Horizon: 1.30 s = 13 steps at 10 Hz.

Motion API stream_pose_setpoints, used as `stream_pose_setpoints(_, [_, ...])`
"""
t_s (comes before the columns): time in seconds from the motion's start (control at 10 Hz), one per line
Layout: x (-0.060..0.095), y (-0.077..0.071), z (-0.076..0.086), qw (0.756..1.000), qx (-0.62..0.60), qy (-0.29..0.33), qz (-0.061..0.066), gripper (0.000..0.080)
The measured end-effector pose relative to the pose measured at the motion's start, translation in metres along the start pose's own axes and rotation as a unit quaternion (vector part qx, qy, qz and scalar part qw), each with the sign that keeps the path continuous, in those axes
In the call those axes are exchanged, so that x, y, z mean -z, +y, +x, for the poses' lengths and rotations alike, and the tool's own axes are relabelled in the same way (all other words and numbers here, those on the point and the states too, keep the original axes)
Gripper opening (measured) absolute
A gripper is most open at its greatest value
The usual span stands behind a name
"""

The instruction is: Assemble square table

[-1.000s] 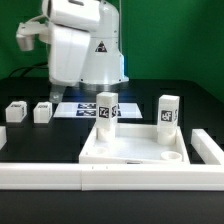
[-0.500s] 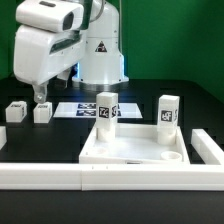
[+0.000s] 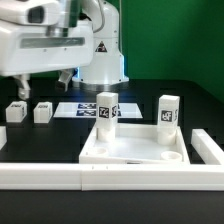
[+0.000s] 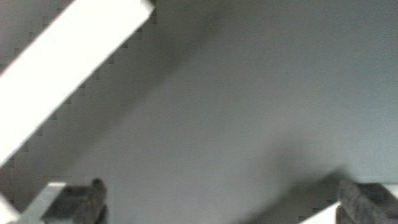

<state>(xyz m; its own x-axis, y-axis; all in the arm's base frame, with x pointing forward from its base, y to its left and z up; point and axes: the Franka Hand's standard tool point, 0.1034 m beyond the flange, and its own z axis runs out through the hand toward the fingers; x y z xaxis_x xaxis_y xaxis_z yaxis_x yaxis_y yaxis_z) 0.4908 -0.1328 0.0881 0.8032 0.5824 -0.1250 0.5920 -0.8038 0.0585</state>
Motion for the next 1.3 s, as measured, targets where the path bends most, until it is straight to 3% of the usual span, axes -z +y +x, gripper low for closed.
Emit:
stream_pose_setpoints(0.1, [-0.002, -0.002, -0.010, 0.997, -0.082, -0.001, 0.008, 0.0649])
stream_pose_setpoints(0.3, [-0.009, -0.006, -0.025, 0.981, -0.190, -0.013, 0.039, 0.0649])
stream_pose_setpoints(0.9, [-0.010, -0.011, -0.021, 0.963, -0.262, -0.021, 0.055, 0.0649])
stream_pose_setpoints(1.0, [-0.016, -0.019, -0.035, 0.957, -0.273, -0.059, 0.081, 0.0649])
stream_pose_setpoints(1.1, [-0.019, -0.031, -0.052, 0.938, -0.293, -0.140, 0.124, 0.0649])
stream_pose_setpoints(1.2, [-0.022, -0.032, -0.051, 0.935, -0.285, -0.165, 0.132, 0.0649])
stream_pose_setpoints(1.3, [-0.027, -0.040, -0.058, 0.926, -0.280, -0.203, 0.152, 0.0649])
